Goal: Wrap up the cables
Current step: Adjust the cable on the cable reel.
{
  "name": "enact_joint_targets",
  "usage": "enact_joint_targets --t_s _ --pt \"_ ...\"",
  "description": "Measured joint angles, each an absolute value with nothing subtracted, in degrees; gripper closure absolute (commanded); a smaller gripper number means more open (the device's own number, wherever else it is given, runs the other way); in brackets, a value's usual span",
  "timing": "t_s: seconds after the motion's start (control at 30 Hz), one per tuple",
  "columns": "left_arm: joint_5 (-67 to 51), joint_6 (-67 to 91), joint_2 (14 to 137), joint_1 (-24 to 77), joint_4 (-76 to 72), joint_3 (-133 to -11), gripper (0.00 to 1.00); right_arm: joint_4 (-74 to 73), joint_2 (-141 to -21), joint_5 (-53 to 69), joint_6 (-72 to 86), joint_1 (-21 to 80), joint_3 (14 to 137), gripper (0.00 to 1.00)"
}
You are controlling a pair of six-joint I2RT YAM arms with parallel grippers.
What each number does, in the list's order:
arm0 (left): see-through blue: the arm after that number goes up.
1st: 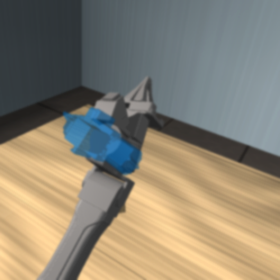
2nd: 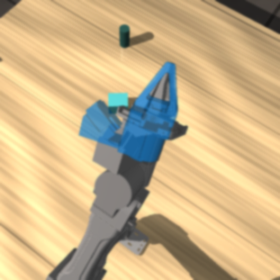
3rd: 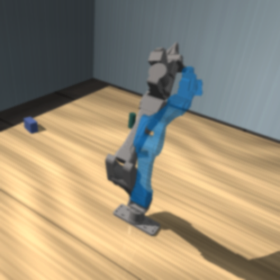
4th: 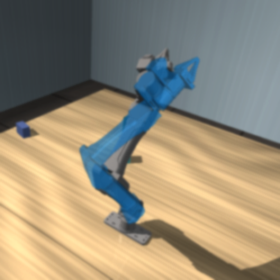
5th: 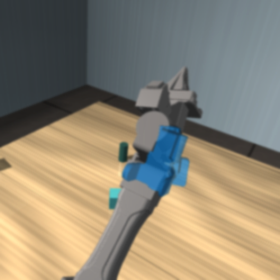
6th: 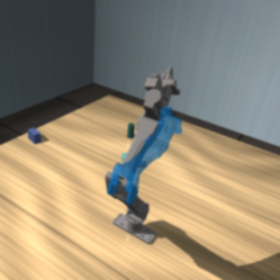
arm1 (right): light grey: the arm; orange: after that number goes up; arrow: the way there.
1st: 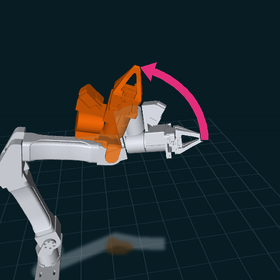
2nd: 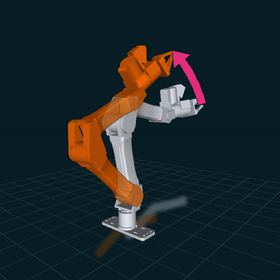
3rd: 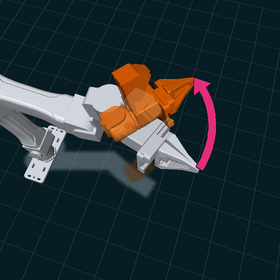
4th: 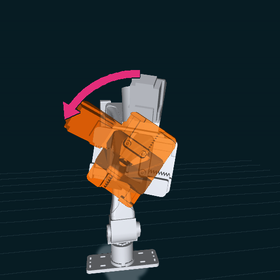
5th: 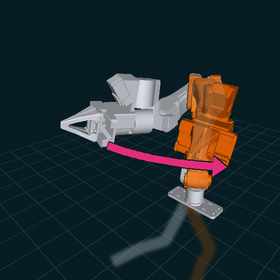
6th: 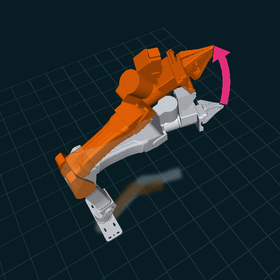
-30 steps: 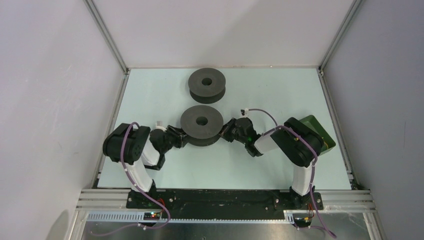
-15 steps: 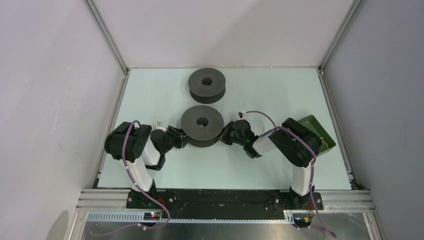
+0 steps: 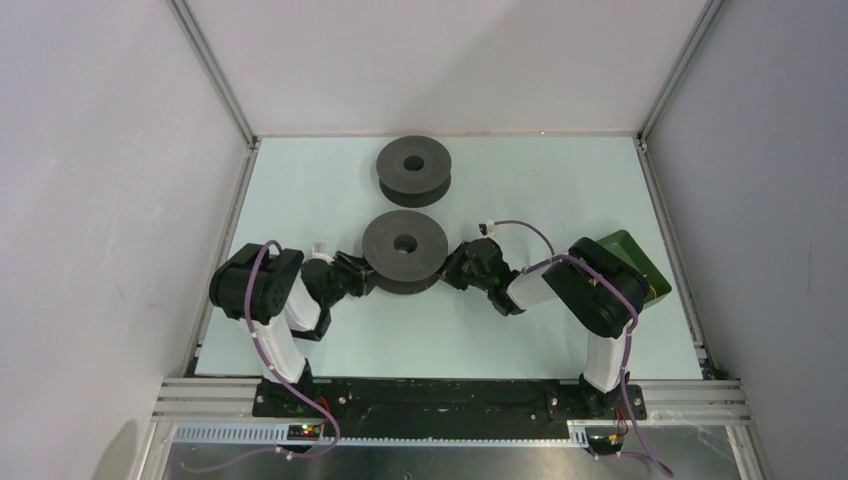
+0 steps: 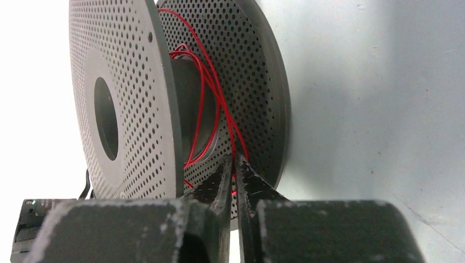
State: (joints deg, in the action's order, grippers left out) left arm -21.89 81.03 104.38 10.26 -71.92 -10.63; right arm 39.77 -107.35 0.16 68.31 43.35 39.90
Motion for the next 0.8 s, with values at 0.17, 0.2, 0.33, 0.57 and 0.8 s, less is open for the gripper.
enact_joint_targets --t_s 0.17,0.2,0.33,0.57,0.8 --pt "-21.8 81.0 104.4 10.3 -71.9 -10.6 0.60 39.2 -107.0 -0.3 67.8 43.4 39.9 0.87" --pt "-21.8 81.0 104.4 10.3 -71.9 -10.6 0.60 39.2 -106.9 -0.3 67.6 43.4 39.9 0.87" --pt "-21.8 81.0 104.4 10.3 -71.9 -10.6 0.59 39.0 -106.2 -0.6 67.1 43.4 39.9 0.85" --pt "-21.6 81.0 104.3 10.2 -72.0 -10.2 0.57 38.1 -105.4 -0.7 66.8 43.4 39.9 0.85" --pt "-21.6 81.0 104.0 10.0 -72.0 -9.8 0.57 37.4 -104.2 -1.1 66.5 43.4 39.9 0.85"
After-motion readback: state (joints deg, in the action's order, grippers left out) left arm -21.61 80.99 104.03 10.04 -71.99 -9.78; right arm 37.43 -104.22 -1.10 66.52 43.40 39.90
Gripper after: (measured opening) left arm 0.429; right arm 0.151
